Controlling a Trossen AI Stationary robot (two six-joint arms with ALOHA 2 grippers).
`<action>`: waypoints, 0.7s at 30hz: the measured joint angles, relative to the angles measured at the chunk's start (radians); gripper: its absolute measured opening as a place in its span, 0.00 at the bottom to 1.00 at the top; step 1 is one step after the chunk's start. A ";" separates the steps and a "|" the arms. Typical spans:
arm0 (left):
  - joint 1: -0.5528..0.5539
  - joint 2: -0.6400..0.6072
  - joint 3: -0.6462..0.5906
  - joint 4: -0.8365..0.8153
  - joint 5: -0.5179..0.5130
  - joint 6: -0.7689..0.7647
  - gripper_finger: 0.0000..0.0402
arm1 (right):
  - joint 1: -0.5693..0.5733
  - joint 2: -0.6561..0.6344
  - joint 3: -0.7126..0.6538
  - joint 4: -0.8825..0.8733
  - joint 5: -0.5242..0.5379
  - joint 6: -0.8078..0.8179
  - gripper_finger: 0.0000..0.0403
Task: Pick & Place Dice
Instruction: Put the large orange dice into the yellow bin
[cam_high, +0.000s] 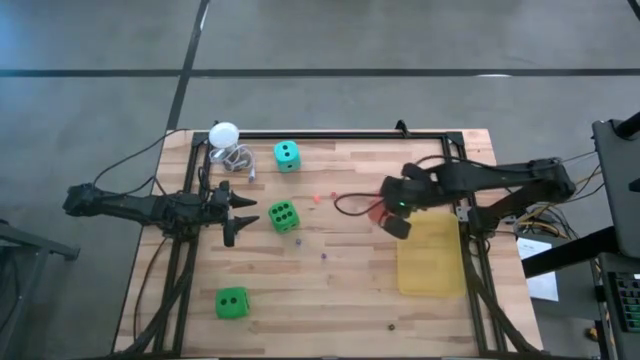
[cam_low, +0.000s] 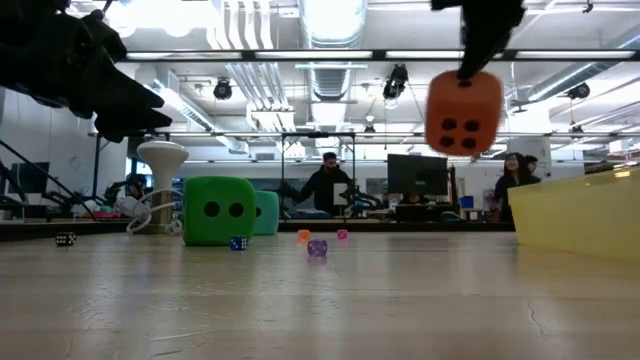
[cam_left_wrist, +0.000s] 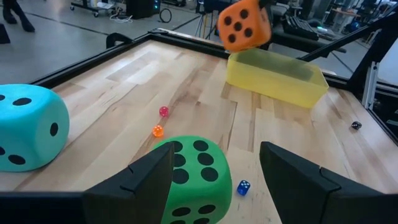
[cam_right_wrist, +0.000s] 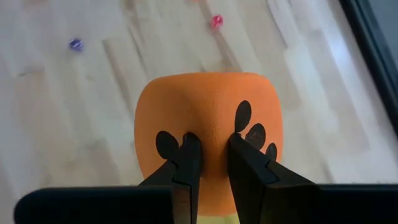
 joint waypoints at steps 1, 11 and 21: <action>0.000 0.000 0.000 0.000 0.000 0.000 0.60 | 0.016 -0.016 0.000 -0.021 -0.001 0.029 0.13; 0.000 0.000 0.000 0.000 0.000 0.000 0.60 | 0.239 -0.125 -0.003 -0.236 -0.001 0.345 0.13; 0.000 0.000 0.000 0.000 0.000 0.000 0.60 | 0.470 -0.102 -0.075 -0.321 0.007 0.586 0.13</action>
